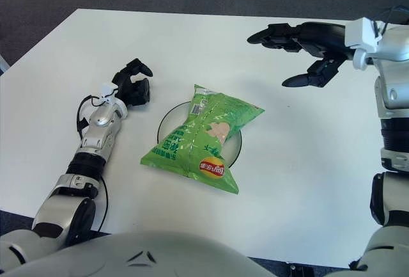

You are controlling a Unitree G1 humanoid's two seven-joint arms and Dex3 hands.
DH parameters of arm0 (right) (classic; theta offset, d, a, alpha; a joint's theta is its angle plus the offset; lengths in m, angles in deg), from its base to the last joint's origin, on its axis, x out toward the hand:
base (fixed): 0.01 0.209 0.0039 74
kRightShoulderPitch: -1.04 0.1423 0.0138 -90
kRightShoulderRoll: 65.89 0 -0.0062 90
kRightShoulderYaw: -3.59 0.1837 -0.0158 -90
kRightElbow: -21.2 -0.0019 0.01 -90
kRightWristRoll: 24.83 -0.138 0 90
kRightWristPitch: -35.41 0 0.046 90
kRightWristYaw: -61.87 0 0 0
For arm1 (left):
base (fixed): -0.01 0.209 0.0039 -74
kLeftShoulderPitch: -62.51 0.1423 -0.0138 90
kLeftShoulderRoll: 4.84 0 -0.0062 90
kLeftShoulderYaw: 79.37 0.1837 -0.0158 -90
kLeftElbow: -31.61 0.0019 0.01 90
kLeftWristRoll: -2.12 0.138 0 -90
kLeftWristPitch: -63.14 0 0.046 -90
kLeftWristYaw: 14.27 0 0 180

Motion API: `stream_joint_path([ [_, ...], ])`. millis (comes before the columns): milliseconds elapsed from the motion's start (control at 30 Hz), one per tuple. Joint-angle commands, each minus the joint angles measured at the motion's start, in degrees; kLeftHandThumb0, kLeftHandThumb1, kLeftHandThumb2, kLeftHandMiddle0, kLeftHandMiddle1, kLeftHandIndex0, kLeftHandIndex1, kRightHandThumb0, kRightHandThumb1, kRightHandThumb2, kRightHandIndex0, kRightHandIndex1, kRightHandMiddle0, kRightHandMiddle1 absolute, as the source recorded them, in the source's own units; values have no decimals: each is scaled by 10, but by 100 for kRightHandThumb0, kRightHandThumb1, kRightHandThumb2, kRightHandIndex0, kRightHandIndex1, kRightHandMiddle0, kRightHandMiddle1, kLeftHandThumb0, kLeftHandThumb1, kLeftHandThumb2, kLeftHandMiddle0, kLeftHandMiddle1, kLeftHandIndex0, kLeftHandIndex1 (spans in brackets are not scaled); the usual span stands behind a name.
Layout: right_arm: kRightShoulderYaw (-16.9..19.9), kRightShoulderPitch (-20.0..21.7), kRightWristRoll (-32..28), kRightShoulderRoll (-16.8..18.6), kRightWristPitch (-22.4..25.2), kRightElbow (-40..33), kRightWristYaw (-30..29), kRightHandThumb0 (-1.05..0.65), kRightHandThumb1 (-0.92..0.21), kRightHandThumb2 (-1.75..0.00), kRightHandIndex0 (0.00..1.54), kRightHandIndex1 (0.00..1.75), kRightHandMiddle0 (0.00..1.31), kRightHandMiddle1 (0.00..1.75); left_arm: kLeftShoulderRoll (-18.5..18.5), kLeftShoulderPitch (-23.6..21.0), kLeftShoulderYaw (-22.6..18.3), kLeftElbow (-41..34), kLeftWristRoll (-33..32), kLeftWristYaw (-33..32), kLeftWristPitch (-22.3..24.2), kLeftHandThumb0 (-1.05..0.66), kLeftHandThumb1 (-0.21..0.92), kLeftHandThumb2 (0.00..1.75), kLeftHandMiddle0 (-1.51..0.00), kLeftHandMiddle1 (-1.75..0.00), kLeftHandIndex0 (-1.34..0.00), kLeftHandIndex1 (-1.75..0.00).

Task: Put the snack into the plate.

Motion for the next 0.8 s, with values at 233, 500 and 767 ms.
stream_joint_path([
  [233, 72, -69, -31, 88, 106, 32, -134, -57, -59, -84, 20, 79, 0, 83, 9, 38, -1, 25, 2, -6, -11, -45, 42, 119, -115, -175, -53, -175],
  [500, 133, -105, -56, 161, 238, -30, -267, -42, -69, -95, 25, 110, 0, 134, 6, 39, 1, 23, 5, -6, -5, -45, 41, 120, -117, -175, -54, -175],
  [767, 170, -148, -77, 217, 270, -66, -330, -35, -91, -55, 29, 127, 17, 172, 7, 40, -1, 20, -2, 0, 1, -44, 43, 118, -113, -175, -52, -175],
])
